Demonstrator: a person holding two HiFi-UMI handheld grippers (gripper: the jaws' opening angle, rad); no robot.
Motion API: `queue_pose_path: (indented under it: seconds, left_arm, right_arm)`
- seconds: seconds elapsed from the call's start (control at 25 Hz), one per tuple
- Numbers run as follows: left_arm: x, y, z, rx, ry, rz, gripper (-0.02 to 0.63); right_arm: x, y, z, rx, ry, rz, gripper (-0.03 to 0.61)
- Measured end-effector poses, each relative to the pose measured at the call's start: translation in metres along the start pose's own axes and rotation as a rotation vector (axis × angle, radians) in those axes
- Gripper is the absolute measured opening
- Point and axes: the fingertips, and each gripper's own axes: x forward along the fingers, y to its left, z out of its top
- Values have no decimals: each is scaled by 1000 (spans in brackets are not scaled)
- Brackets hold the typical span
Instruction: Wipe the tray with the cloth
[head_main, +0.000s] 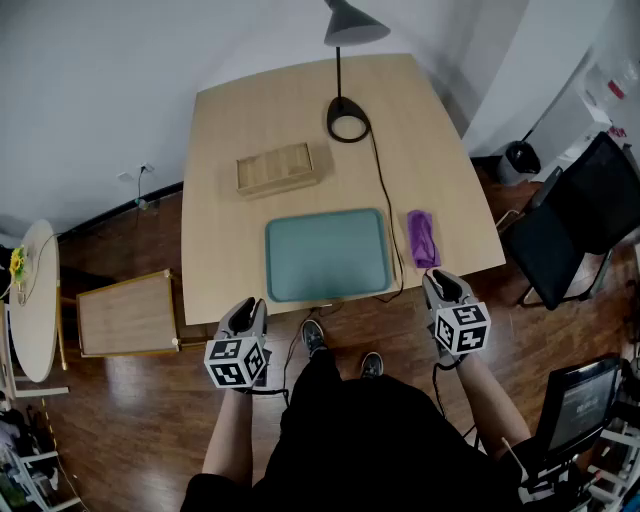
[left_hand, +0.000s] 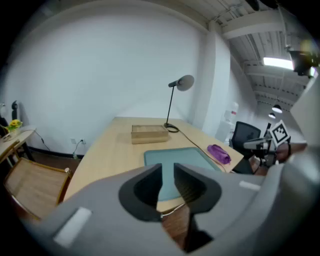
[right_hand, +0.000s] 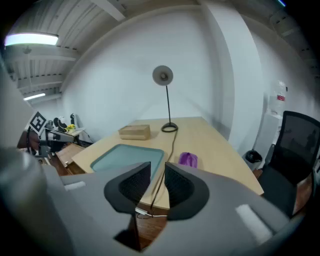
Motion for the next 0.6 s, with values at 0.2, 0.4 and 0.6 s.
queue_pose_path:
  seconds: [0.2,0.4,0.6]
  left_arm:
    - [32,48,14,-7,30,-21,97]
    - [55,72,11,-11,98,-84,98]
    - [75,87,-5,-7,188,-142,97]
  right_arm:
    - [100,-46,-14,13,158,-141,102]
    - [155,-94,-45,174,358,-303,222]
    - [164,-101,-51,138,442,-376,53]
